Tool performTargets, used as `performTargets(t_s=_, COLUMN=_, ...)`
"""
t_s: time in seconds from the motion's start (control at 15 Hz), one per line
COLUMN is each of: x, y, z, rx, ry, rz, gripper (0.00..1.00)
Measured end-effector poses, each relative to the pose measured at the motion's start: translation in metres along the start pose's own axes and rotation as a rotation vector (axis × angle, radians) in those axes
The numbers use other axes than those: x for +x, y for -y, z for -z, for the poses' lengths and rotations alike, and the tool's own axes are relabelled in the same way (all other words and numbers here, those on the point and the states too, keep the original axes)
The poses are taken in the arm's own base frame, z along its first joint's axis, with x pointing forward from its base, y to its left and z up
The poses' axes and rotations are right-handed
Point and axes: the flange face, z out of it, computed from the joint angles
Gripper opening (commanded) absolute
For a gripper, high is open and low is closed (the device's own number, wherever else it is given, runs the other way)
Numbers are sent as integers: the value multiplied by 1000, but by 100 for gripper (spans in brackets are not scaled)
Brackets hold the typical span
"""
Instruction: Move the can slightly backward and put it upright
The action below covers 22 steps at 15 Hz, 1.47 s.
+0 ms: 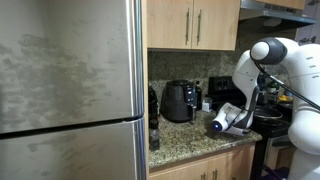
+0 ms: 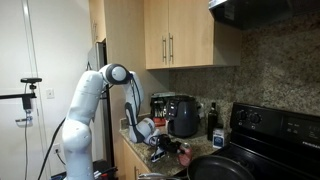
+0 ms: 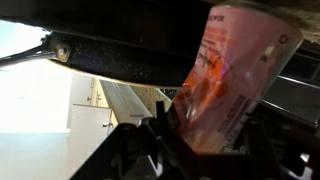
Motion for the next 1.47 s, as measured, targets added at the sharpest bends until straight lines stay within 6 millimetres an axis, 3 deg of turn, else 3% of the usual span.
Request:
performTargets(t_s=0.4, x=11, y=8, z=-5, rx=-19, ry=-47, rz=-19, gripper=24)
performTargets(t_s=0.67, x=0, y=7, z=-5, rx=-25, ry=-43, rz=3, gripper=24)
performTargets(t_s=1.07, x=1, y=7, z=-6, rx=-34, ry=-39, rz=5, gripper=24)
performTargets(t_s=1.13, x=1, y=7, z=-6, rx=-36, ry=-36, rz=6, gripper=40)
performTargets(t_s=1.2, x=1, y=6, z=-6, rx=-40, ry=-33, rz=10, gripper=24)
performTargets(t_s=1.47, x=2, y=8, z=-4, rx=-30, ry=28, rz=24, gripper=24)
